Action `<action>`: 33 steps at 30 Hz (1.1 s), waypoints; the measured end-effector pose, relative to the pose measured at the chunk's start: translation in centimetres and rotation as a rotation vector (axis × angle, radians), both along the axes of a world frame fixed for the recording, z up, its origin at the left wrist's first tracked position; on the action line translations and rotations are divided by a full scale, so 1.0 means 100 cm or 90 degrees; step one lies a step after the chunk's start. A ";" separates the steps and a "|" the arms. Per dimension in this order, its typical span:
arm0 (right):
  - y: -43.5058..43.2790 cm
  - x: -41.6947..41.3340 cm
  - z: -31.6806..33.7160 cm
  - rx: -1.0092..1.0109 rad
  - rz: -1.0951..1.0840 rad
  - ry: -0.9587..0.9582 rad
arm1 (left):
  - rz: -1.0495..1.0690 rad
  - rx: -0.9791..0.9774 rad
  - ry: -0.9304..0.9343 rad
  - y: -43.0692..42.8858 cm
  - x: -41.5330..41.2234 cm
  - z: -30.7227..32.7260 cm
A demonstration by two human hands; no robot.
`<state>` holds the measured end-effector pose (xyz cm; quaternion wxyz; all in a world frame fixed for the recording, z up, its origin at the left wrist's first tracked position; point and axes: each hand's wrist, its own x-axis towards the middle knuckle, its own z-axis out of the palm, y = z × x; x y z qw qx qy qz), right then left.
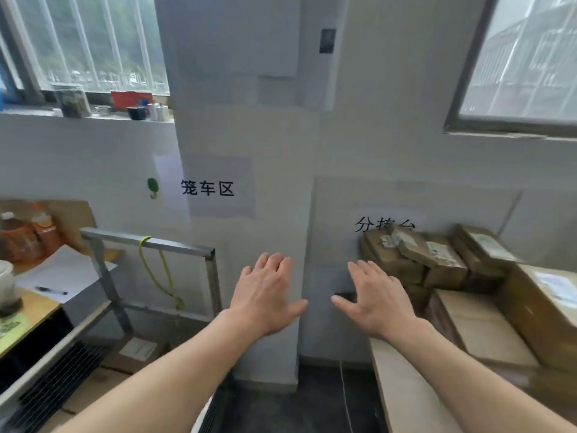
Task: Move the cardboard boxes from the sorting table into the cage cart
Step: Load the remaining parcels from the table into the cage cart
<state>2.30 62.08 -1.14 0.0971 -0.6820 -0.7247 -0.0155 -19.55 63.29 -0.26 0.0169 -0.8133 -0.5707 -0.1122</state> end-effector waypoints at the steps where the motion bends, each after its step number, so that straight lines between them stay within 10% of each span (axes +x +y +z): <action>1: -0.003 0.016 0.000 0.000 -0.015 0.004 | -0.013 -0.002 0.001 0.001 0.016 0.001; 33: 0.011 0.311 -0.141 -0.193 -0.485 0.130 | -0.364 -0.238 0.031 0.127 0.361 -0.133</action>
